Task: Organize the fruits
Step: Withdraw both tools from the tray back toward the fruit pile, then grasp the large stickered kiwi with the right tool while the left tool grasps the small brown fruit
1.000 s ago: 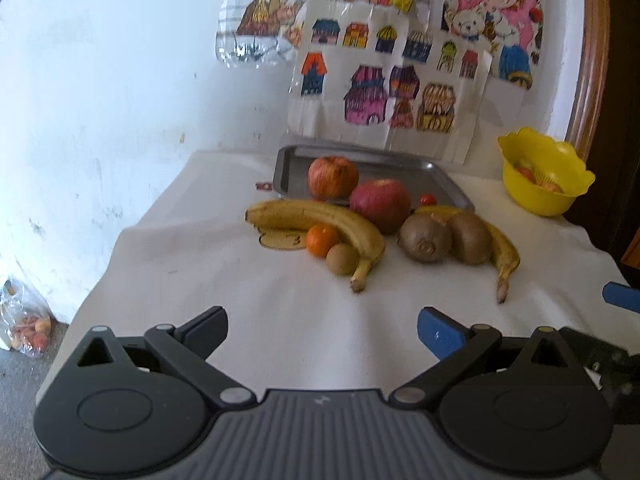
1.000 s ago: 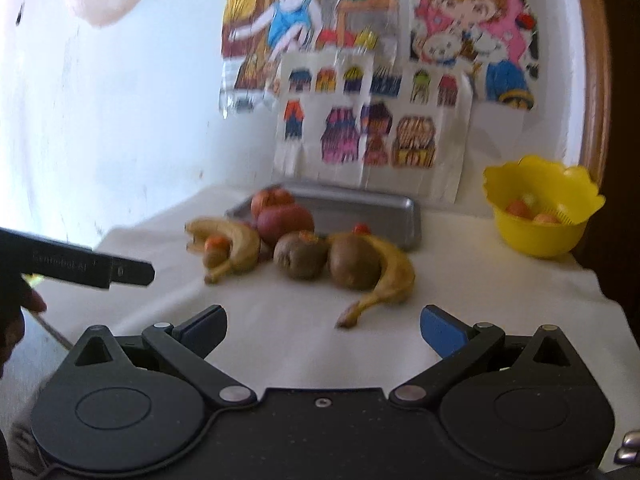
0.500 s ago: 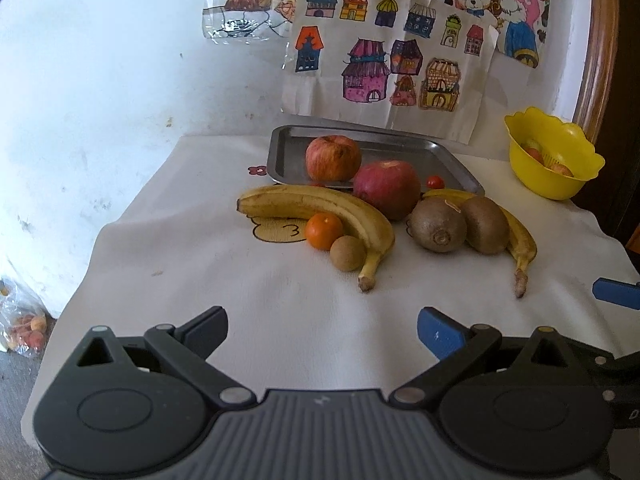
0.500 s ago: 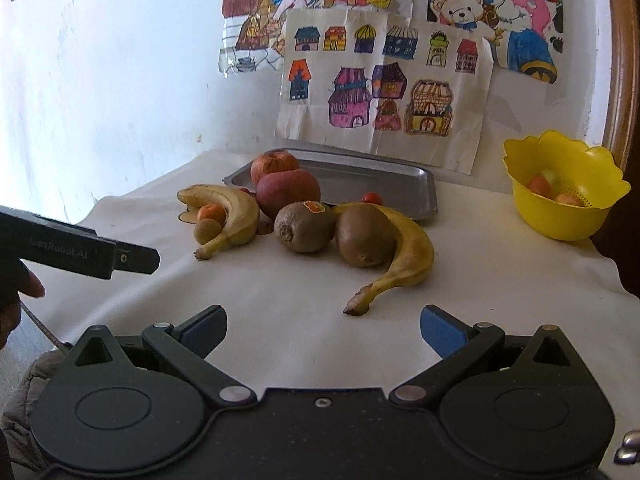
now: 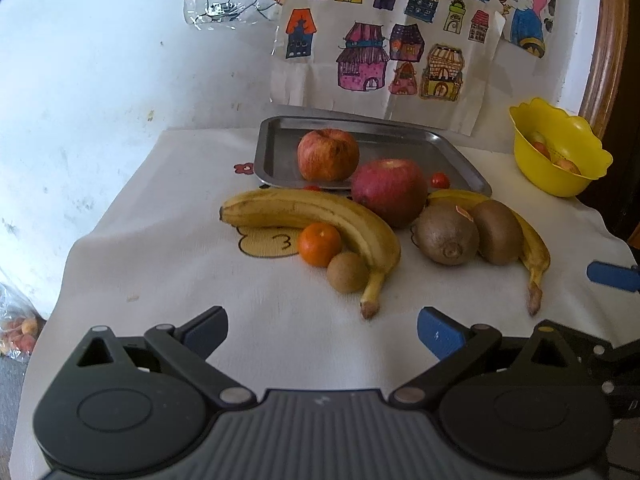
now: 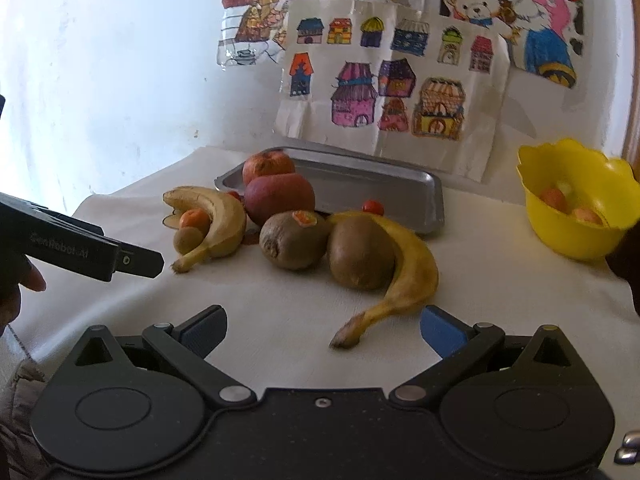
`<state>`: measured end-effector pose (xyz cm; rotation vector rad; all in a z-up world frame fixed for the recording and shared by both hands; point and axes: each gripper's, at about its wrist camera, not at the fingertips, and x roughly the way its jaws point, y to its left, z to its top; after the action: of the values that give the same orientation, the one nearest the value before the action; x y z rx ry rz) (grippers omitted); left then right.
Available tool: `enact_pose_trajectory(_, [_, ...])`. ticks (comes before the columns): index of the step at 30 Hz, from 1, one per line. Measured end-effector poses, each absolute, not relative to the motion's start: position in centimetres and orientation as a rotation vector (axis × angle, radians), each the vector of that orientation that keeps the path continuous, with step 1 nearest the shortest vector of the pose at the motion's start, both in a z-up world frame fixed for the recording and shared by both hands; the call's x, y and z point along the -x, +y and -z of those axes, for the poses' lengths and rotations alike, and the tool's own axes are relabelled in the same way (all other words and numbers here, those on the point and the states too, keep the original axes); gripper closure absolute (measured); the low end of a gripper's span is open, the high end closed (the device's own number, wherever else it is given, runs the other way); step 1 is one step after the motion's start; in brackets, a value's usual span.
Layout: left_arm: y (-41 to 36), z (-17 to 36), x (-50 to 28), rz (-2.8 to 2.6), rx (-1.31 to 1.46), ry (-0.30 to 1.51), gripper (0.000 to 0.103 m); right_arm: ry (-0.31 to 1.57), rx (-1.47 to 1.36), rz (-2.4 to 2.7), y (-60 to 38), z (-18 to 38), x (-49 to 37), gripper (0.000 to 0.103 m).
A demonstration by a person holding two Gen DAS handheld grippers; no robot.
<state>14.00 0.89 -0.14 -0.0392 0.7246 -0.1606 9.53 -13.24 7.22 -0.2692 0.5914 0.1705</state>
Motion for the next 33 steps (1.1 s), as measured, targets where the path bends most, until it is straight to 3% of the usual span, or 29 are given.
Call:
enact_pose_trajectory(12, [0.8, 0.4, -16.2, 0.210, 0.002, 0.722, 0.002, 0.561, 0.471, -0.345, -12.7, -8.0, -13.4, 0.001])
enact_pose_trajectory(33, [0.7, 1.3, -19.6, 0.341, 0.006, 0.779, 0.042, 0.638, 0.739, -0.609, -10.0, -5.4, -20.9, 0.017])
